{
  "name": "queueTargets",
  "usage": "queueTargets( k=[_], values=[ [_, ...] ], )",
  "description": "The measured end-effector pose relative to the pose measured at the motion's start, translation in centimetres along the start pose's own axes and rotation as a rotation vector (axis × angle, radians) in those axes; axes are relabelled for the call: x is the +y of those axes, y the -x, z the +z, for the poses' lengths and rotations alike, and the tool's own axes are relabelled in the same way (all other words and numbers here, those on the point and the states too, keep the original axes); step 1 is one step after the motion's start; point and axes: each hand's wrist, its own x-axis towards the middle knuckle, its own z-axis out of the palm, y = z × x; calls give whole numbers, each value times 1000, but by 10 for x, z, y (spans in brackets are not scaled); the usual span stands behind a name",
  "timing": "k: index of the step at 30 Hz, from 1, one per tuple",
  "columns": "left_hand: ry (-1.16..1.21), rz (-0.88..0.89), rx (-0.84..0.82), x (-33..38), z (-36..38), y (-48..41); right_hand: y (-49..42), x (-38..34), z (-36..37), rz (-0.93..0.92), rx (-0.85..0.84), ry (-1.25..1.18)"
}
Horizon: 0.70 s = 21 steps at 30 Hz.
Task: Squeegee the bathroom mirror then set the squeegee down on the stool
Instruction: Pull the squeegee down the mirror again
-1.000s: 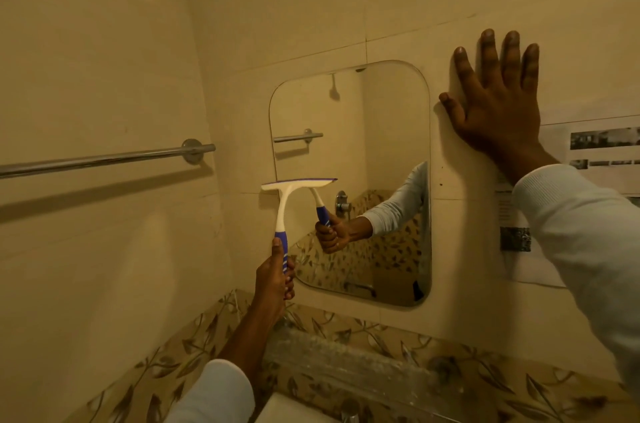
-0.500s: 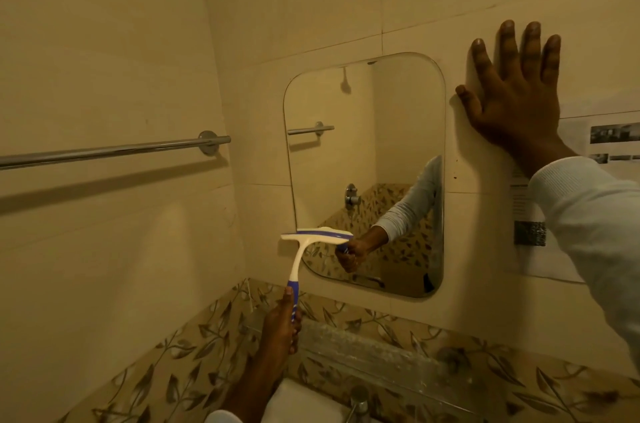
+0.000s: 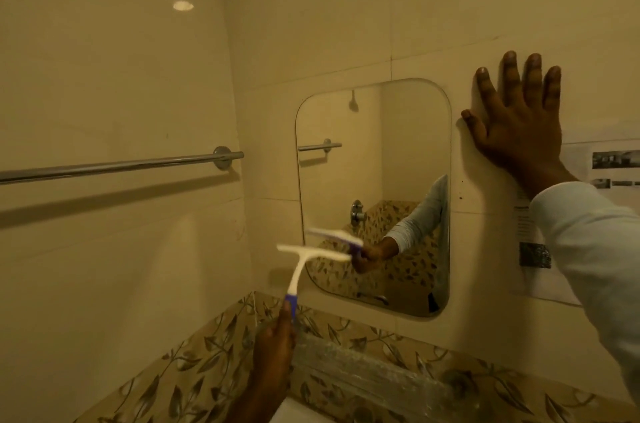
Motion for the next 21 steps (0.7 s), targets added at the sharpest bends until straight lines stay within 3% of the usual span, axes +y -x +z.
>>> queueTargets(
  k=[3, 10, 14, 21],
  values=[
    [55, 236, -47, 93, 30, 10, -2, -1, 0, -1, -3, 7],
    [208, 489, -146, 250, 107, 22, -3, 2, 2, 0, 7, 34],
    [257, 448, -145, 264, 129, 20, -3, 2, 4, 1, 14, 40],
    [223, 359, -125, 225, 144, 10, -3, 2, 3, 2, 18, 35]
  ],
)
